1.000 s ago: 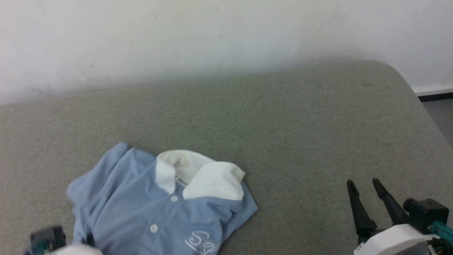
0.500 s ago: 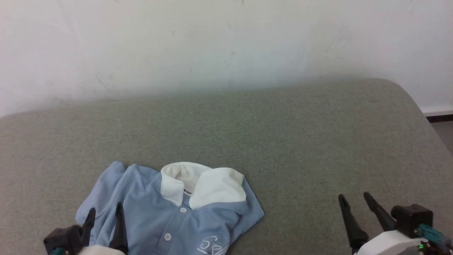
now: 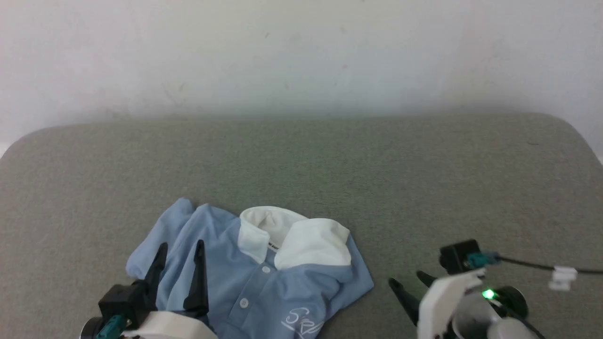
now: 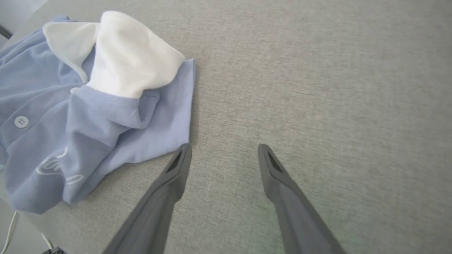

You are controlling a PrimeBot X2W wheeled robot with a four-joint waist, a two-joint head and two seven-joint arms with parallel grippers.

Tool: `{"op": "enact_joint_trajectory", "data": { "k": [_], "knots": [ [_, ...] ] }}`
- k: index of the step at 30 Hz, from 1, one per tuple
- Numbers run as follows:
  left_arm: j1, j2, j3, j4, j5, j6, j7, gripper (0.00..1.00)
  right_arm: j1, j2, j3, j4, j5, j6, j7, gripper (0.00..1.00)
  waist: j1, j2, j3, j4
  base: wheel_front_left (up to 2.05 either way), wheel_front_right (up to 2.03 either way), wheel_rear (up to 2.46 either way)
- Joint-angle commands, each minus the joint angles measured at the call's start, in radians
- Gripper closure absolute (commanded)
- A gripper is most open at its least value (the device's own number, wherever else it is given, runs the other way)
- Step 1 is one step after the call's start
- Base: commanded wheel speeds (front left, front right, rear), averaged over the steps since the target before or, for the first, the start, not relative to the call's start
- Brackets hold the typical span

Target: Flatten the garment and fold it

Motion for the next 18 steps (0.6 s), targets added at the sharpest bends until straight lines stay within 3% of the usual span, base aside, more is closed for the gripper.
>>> {"op": "enact_joint_trajectory", "data": {
  "k": [1,11,12,14,18],
  "knots": [
    [-0.021,-0.014,0.005,0.009,0.019,-0.013,-0.005,0.00,-0.055,0.006,0.030,0.037,0.017,-0.001,0.016,0.00,0.0000,0.0000,0.026,0.036,0.00,0.00,0.00],
    [-0.061,-0.095,0.028,0.056,0.082,-0.075,-0.005,0.00,-0.294,0.023,0.209,0.370,0.116,-0.001,0.129,0.00,0.0000,0.0000,0.062,0.101,0.00,0.00,0.00],
    [-0.061,-0.101,0.033,0.060,0.086,-0.079,-0.005,0.00,-0.303,0.025,0.222,0.392,0.133,-0.001,0.143,0.36,0.0000,0.0000,0.063,0.103,0.00,0.00,0.00],
    [-0.059,-0.111,0.043,0.066,0.094,-0.086,-0.005,0.00,-0.316,0.022,0.250,0.421,0.157,-0.001,0.164,1.00,0.0000,0.0000,0.064,0.104,0.00,0.00,0.00],
    [-0.043,-0.128,0.072,0.072,0.105,-0.096,-0.005,0.00,-0.342,-0.002,0.268,0.414,0.207,-0.001,0.149,1.00,0.0000,0.0000,0.061,0.084,0.00,0.00,0.00]
  ]
}}
